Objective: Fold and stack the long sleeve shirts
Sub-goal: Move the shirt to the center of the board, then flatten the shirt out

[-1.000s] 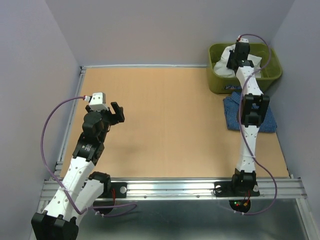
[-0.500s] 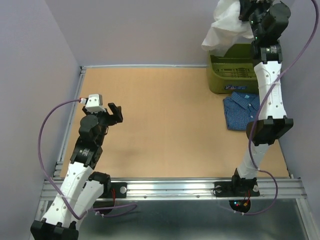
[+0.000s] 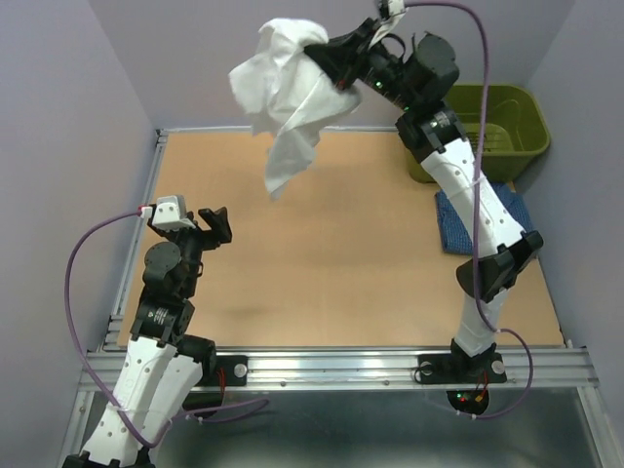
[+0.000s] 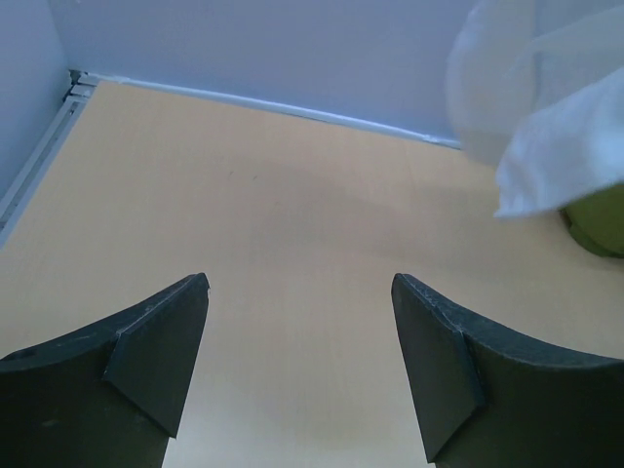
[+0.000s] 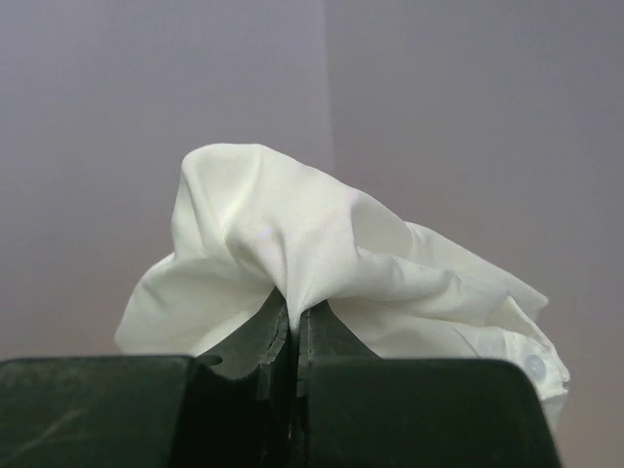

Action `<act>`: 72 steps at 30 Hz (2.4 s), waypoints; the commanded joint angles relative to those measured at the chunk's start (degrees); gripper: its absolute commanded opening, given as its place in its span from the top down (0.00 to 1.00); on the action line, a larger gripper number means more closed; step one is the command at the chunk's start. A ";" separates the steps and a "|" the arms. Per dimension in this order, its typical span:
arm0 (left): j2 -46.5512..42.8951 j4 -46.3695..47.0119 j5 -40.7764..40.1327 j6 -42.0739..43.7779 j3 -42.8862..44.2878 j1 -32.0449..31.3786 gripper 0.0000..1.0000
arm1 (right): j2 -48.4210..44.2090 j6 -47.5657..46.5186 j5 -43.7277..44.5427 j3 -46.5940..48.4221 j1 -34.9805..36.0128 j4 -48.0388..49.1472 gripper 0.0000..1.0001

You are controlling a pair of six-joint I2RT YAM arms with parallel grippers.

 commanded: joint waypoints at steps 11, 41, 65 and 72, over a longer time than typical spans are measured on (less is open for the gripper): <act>-3.75 2.49 -2.65 -0.37 -1.16 0.22 0.13 | -24.05 -1.02 29.87 -62.49 5.01 7.58 0.24; 20.94 2.83 16.58 -24.28 -3.18 0.22 0.17 | -32.25 27.26 18.68 -93.00 5.27 -3.17 0.05; 50.64 15.59 10.54 -30.70 -0.11 -1.71 0.33 | -25.99 24.12 16.28 -97.67 5.80 3.29 0.99; 61.02 10.84 4.20 -25.17 10.52 0.31 0.34 | -31.70 15.43 23.40 -96.00 5.71 -8.49 1.00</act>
